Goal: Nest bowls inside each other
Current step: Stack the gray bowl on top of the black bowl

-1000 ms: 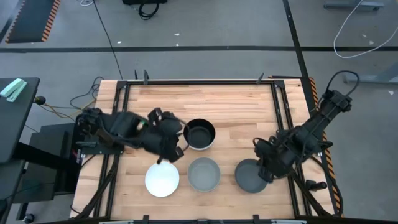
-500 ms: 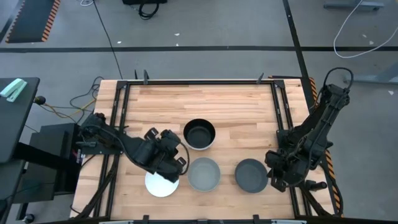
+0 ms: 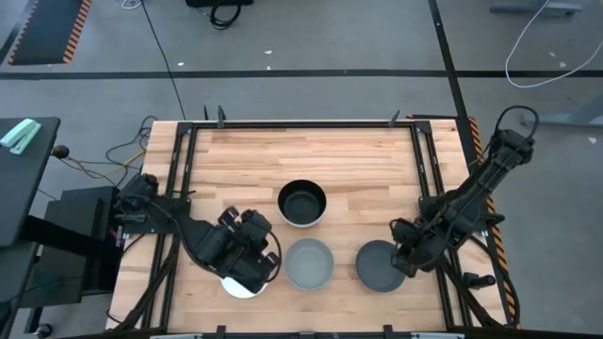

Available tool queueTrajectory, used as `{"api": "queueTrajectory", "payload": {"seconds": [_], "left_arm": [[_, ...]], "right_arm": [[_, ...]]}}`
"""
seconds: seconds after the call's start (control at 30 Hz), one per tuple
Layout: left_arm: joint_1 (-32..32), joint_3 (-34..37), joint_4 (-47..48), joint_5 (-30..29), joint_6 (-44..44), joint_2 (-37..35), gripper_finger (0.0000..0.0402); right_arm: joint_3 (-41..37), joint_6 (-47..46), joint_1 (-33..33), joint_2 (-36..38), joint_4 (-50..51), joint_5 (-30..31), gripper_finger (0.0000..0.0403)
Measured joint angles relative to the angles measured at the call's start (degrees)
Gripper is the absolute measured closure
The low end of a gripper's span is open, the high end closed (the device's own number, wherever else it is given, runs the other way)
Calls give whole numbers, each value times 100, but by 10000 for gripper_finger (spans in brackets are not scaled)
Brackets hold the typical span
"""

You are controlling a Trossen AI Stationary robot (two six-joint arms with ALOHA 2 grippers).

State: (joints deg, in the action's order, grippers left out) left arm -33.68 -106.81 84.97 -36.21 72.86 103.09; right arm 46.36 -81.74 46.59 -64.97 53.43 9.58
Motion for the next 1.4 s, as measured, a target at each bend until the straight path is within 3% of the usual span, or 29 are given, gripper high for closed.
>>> {"api": "queueTrajectory", "payload": {"seconds": [0.23,0.5,0.87,1.4], "left_arm": [[-306,-1,-598,-2,-426,0,324],[-557,-1,-1019,0,-745,0,329],[-612,-1,-1014,-1,-631,0,331],[-612,-1,-1124,-279,-608,0,345]], "right_arm": [[-102,396,-588,0,9,-184,289],[-538,694,-1074,0,-124,-602,290],[-1315,604,-1136,0,-1438,-843,298],[-1481,25,-1188,0,-1462,-867,313]]}}
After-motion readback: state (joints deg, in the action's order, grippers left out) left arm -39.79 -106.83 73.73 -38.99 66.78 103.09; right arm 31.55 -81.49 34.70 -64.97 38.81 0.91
